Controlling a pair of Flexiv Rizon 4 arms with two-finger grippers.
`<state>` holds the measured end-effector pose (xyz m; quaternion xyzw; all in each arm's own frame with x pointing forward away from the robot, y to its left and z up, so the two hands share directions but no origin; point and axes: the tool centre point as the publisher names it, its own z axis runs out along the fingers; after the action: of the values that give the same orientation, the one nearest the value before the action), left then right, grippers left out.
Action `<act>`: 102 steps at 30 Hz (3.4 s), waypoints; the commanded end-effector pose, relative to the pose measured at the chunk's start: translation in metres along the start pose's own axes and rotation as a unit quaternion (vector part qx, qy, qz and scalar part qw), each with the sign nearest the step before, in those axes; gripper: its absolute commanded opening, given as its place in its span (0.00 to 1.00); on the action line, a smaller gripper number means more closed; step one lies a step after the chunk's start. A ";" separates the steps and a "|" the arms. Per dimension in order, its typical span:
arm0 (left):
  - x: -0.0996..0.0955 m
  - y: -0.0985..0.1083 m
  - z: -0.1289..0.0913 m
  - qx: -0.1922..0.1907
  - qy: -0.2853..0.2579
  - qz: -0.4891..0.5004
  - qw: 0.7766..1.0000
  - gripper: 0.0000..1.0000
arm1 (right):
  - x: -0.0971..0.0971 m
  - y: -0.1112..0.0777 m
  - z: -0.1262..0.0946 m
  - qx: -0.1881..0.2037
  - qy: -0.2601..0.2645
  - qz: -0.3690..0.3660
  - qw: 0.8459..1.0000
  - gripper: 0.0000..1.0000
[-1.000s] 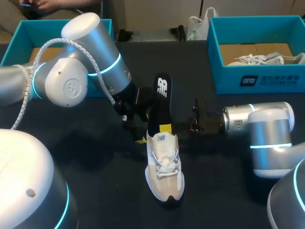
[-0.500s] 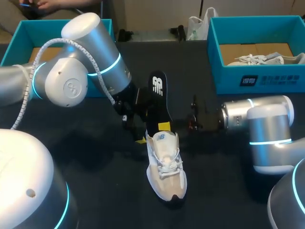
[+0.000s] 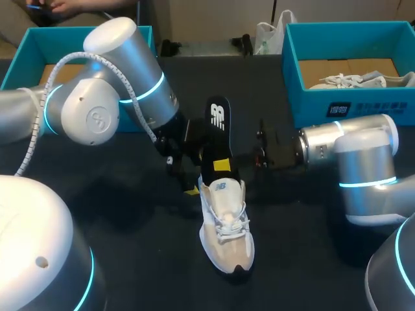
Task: Take the shoe out of the shoebox, open the shoe tongue, remove and reinsert the insole, then place the shoe into the shoebox
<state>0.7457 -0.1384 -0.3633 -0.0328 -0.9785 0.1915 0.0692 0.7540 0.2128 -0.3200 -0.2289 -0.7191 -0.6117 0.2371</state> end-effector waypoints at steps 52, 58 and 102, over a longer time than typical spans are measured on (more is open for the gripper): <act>0.000 0.000 0.000 -0.001 0.000 0.000 1.000 1.00 | -0.003 -0.021 0.004 0.031 -0.009 0.147 0.989 0.31; 0.000 0.000 0.000 -0.001 0.000 0.000 1.000 1.00 | -0.001 -0.011 0.006 0.041 -0.016 0.132 0.990 0.28; 0.000 0.000 0.000 -0.001 0.000 0.000 1.000 1.00 | 0.005 -0.033 0.009 0.059 -0.014 0.201 0.978 0.34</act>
<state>0.7456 -0.1383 -0.3632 -0.0328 -0.9785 0.1915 0.0692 0.7318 0.2165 -0.3487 -0.3616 -0.6929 -0.5064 0.3642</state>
